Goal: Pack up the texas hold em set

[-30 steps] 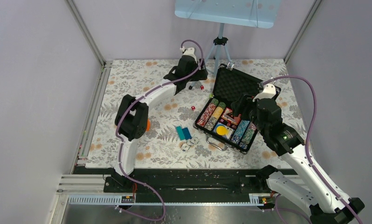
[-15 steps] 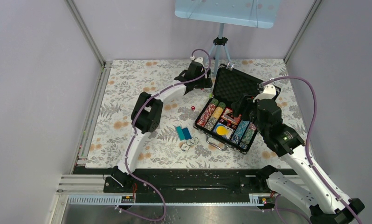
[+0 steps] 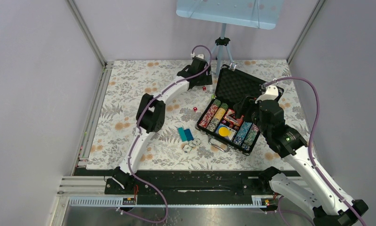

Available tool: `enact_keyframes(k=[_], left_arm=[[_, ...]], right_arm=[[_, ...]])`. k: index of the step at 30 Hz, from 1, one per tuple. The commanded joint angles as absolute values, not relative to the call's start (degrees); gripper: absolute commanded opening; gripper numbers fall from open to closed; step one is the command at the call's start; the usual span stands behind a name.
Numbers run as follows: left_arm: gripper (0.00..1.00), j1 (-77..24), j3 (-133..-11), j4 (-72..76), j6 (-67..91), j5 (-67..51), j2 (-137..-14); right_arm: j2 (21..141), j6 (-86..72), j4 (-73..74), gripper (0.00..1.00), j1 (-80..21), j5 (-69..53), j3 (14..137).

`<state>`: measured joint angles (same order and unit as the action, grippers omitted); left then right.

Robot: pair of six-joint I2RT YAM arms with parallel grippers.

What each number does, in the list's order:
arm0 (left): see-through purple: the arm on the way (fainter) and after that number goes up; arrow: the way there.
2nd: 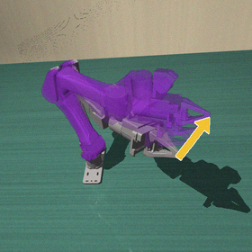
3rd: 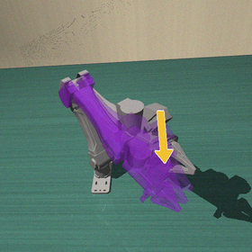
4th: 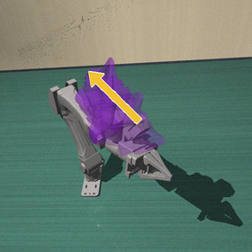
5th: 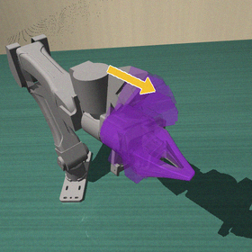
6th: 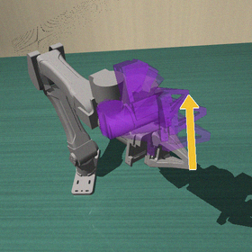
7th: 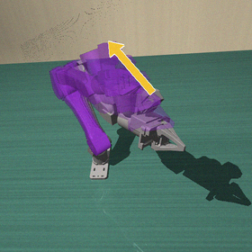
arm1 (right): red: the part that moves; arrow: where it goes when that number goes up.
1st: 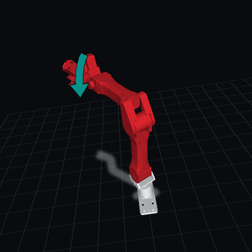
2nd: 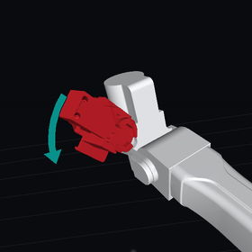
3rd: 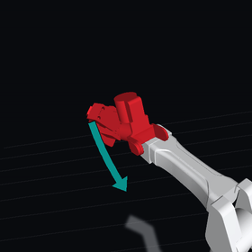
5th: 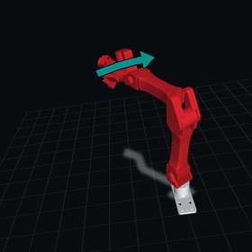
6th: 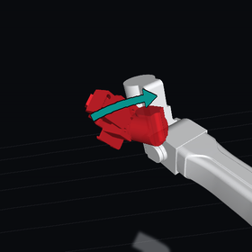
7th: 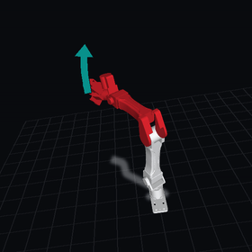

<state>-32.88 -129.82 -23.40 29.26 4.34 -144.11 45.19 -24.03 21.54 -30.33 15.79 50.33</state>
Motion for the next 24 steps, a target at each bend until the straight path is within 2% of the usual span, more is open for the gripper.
enact_keyframes(k=[1,11,24], left_arm=[[0.68,-30.54,-134.01,-28.72,32.16,6.17,-147.12],[0.67,-27.99,-133.94,-26.64,39.80,-3.38,-150.15],[0.59,-29.31,-135.84,-29.29,40.80,-1.75,-151.18]], right_arm=[[45.42,-24.40,20.87,0.72,-30.19,15.42,50.32],[45.39,-24.35,20.90,0.73,-30.22,15.42,50.19],[45.67,-23.91,20.90,0.73,-30.23,15.69,50.07]])
